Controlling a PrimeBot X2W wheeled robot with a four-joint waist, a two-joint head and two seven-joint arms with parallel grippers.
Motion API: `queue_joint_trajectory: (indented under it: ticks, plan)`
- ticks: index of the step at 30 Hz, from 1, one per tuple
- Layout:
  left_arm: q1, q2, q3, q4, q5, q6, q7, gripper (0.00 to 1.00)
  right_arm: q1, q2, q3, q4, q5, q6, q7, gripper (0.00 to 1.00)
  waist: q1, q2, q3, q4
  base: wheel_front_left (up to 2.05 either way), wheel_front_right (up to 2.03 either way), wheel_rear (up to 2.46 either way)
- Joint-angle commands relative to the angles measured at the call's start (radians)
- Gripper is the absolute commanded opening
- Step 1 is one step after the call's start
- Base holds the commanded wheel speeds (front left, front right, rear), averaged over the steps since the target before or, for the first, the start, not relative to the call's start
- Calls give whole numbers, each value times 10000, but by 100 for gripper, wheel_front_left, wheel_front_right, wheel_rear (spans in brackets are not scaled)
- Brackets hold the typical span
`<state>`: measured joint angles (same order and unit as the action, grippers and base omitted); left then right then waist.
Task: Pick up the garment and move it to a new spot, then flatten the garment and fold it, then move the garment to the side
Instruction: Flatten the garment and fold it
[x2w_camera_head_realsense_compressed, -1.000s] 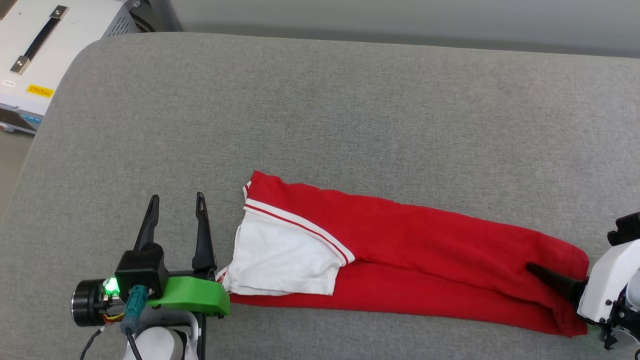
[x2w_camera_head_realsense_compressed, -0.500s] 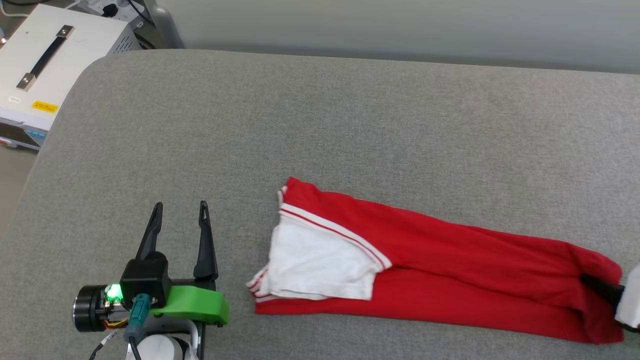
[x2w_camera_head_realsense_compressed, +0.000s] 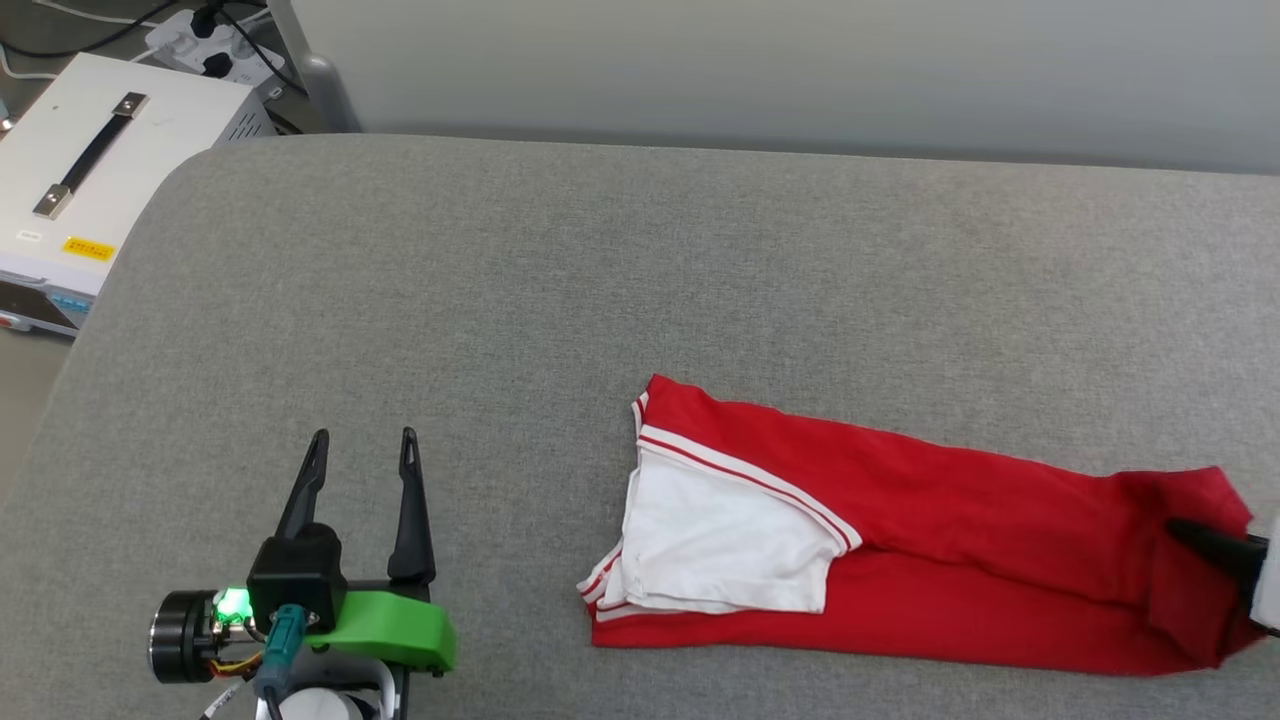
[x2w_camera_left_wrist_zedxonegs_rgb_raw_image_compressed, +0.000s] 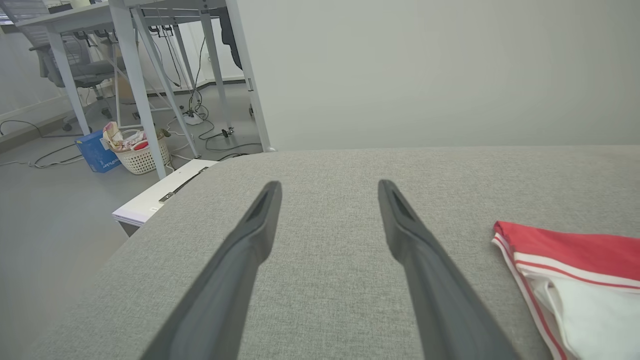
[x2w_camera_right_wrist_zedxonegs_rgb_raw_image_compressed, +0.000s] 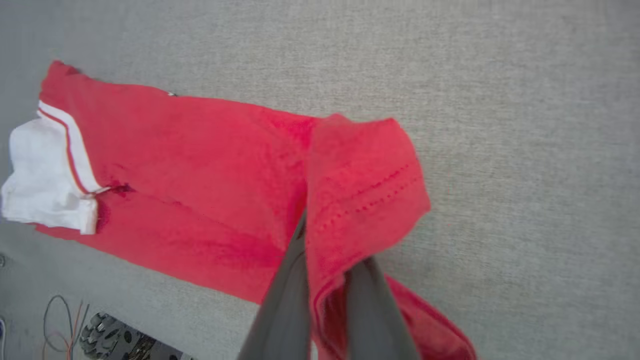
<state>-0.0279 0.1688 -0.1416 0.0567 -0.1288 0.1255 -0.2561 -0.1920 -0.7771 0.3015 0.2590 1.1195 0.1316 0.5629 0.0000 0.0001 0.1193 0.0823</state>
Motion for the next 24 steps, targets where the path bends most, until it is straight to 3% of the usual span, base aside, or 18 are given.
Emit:
queue_joint_trajectory:
  ticks: [1, 7, 11, 18, 24]
  plan:
    - [181, -90, 55, 26, 130, -76, -57, 100, -4, 66, 123, -379, 147, -9, 170, 0, 0, -1, -7, -5, 0, 0, 0]
    - [94, -300, 124, 50, 343, -272, -57, 100, -604, 525, 895, -2027, -81, -9, 1011, 0, 0, -1, 200, 75, 0, 0, 0]
    - [-65, -424, 132, 47, 465, -391, -57, 100, -1400, 1150, 1470, -2349, -351, -9, 1497, 0, 0, -1, 446, 193, 0, 0, 0]
    - [-375, -634, 164, 64, 576, -549, -57, 100, -2974, 2217, 2768, -2009, -966, -9, 1951, 0, 0, -1, 897, 427, 0, 0, 0]
    - [-593, -721, 283, 132, 672, -615, -57, 100, -4184, 3253, 3888, -839, -1408, -9, 1679, 0, 0, -1, 1151, 526, 0, 0, 0]
